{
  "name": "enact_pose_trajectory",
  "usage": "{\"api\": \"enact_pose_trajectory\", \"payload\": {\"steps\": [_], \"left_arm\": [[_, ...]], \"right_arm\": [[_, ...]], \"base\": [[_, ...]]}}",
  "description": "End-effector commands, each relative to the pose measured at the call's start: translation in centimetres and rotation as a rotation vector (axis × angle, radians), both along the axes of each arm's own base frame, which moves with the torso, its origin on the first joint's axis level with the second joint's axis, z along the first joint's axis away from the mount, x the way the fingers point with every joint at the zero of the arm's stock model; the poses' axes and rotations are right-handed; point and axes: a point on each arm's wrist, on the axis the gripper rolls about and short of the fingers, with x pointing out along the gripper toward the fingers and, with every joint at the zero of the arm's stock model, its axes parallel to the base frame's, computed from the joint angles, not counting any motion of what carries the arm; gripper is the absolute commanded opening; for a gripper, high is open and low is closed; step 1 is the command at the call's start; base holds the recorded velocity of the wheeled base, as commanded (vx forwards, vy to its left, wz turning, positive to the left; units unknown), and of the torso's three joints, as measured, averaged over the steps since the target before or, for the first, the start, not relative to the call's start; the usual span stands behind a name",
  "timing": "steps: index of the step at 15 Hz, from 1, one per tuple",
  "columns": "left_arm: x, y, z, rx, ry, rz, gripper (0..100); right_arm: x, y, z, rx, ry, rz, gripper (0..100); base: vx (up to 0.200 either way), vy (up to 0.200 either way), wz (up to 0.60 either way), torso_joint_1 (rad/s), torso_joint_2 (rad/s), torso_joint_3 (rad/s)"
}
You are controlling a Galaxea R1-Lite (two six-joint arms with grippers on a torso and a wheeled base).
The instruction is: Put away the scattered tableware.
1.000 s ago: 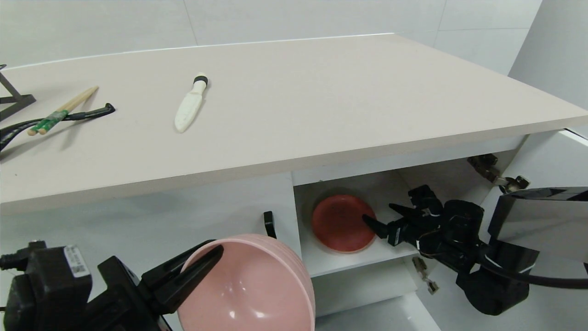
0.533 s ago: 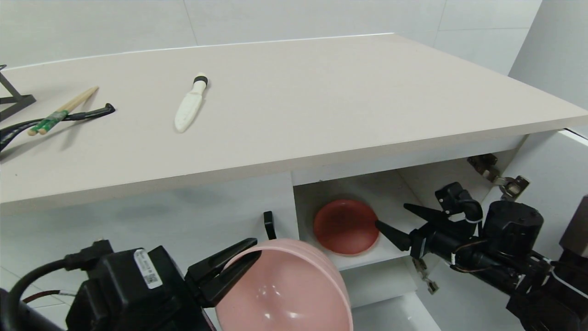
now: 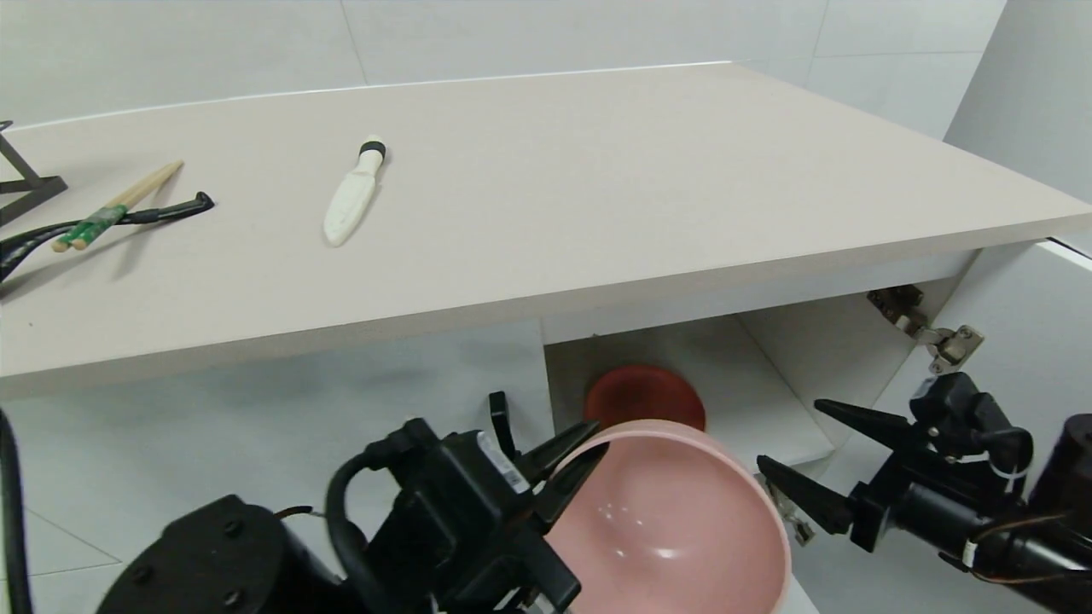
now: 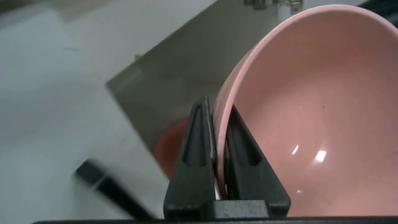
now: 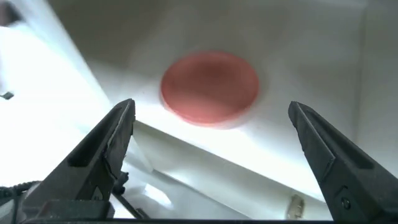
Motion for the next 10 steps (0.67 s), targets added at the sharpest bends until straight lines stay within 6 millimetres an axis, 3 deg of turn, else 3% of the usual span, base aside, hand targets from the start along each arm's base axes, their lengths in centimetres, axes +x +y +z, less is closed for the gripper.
{"api": "enact_pose_trajectory", "payload": {"steps": [1,5,10], "left_arm": [[1.3,-3.0,-1.9,0.033,0.025,0.009,0],[2.1,-5.5,-2.8,0.034,0.024,0.020,0],[3.2,-6.8,-4.9,0.064,0.053,0.161,0]], "right_arm": [[-2.8,-1.3,1.6,0.025,-0.071,-0.009,100],[-1.6,-2.0,1.1,0.010,-0.049,-0.064,100],[-0.7,-3.4,1.6,-0.006,-0.089,-0.149,100]], "base": [[0.000,0.000,0.00,0.000,0.00,0.000],[0.000,0.000,0.00,0.000,0.00,0.000],[0.000,0.000,0.00,0.000,0.00,0.000]]}}
